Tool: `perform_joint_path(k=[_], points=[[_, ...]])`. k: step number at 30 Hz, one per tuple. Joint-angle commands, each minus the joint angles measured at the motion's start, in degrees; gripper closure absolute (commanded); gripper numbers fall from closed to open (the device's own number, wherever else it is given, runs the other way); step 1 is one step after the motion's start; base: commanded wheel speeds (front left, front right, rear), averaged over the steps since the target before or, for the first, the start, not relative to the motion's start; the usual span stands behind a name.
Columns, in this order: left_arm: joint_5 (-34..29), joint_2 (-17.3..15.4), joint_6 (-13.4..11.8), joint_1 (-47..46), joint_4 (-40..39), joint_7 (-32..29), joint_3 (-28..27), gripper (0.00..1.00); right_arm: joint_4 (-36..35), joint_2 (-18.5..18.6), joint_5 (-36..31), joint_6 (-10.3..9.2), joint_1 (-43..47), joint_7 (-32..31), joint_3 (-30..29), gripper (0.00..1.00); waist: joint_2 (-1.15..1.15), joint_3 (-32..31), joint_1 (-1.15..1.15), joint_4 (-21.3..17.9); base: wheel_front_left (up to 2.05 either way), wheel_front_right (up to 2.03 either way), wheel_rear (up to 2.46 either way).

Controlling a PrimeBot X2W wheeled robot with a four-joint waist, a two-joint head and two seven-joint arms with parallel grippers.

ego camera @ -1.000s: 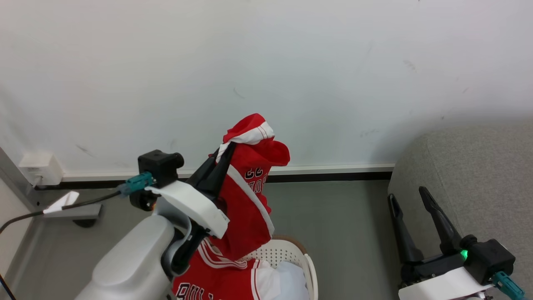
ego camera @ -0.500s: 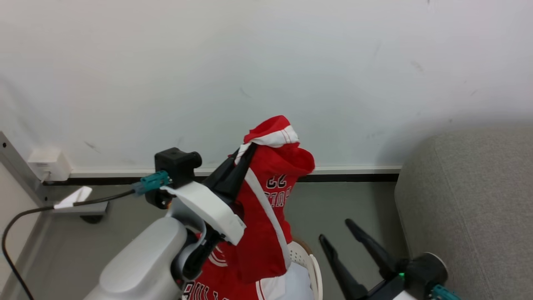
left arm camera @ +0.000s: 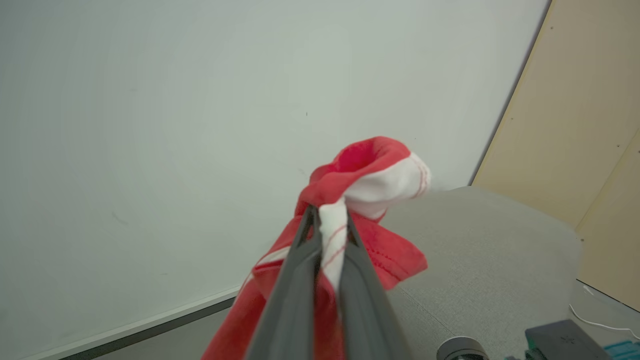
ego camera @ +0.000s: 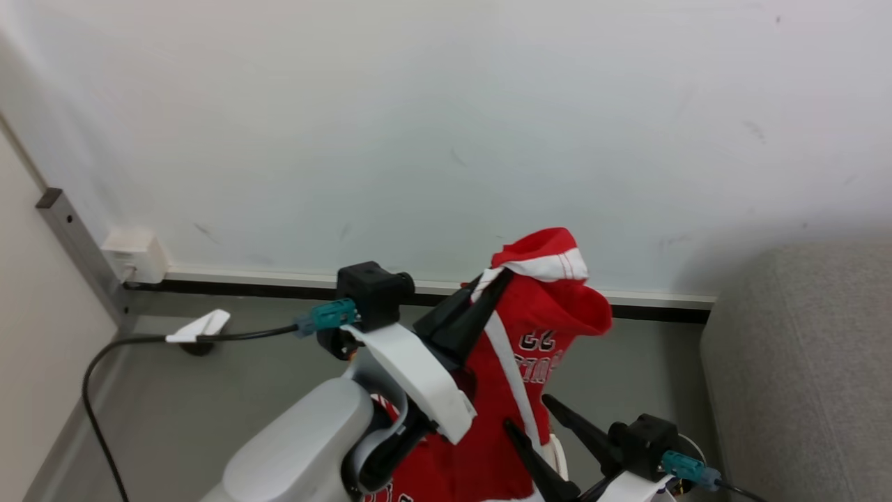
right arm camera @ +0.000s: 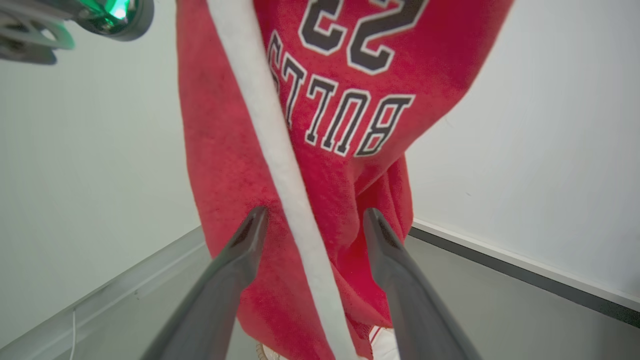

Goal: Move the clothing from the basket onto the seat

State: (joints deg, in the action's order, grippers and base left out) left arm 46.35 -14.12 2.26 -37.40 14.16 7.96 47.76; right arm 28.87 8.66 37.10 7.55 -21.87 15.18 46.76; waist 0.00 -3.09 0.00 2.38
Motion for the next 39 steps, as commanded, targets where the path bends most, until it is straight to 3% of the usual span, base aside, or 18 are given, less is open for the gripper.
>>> perform_joint_path(k=[1,8,19,20,21,22,32,39], points=[[-0.4,0.2,0.1,-0.6,-0.5,-0.2,0.3,1.00,1.3,-0.4,2.0,-0.12,-1.0,0.0,0.8,0.00,0.00,0.0,0.00,0.9,0.00,0.00,0.00],[-1.3,2.1,0.7,-0.6,-3.2,-1.4,3.0,1.00,7.4,-0.9,6.5,-0.12,-4.7,0.0,3.1,0.00,0.00,0.0,0.00,3.7,0.00,0.00,0.00],[0.3,3.0,0.5,1.2,-6.4,-3.8,5.3,1.00,11.0,-2.7,5.9,-0.12,-7.5,0.0,2.0,0.00,0.00,-0.1,0.00,6.4,0.00,0.00,0.00],[0.5,3.0,0.4,1.2,-6.5,-3.9,5.3,1.00,11.2,-2.8,5.8,-0.12,-7.5,0.0,1.6,0.15,0.00,-0.1,0.00,6.5,0.00,0.00,0.00],[0.5,2.9,0.3,1.2,-6.5,-3.9,5.2,1.00,11.3,-2.9,5.5,-0.12,-7.4,0.0,1.4,0.52,0.00,-0.1,0.00,6.6,0.00,0.00,0.00],[0.6,2.7,0.3,1.3,-6.5,-3.9,5.0,1.00,11.3,-3.0,5.3,-0.12,-7.3,0.0,1.0,1.00,0.00,-0.1,0.00,6.7,0.00,0.00,0.00],[2.3,1.7,-0.8,2.1,-4.4,-2.6,3.1,1.00,9.3,-3.0,3.9,-0.12,-5.4,0.0,-1.4,1.00,0.00,0.1,0.00,5.6,0.00,0.00,0.00],[3.3,-0.2,-1.7,4.0,-2.8,-0.7,1.3,1.00,5.1,-2.1,2.0,-0.12,-3.4,0.0,-7.6,1.00,0.00,0.3,0.00,3.4,0.00,0.00,0.00]])
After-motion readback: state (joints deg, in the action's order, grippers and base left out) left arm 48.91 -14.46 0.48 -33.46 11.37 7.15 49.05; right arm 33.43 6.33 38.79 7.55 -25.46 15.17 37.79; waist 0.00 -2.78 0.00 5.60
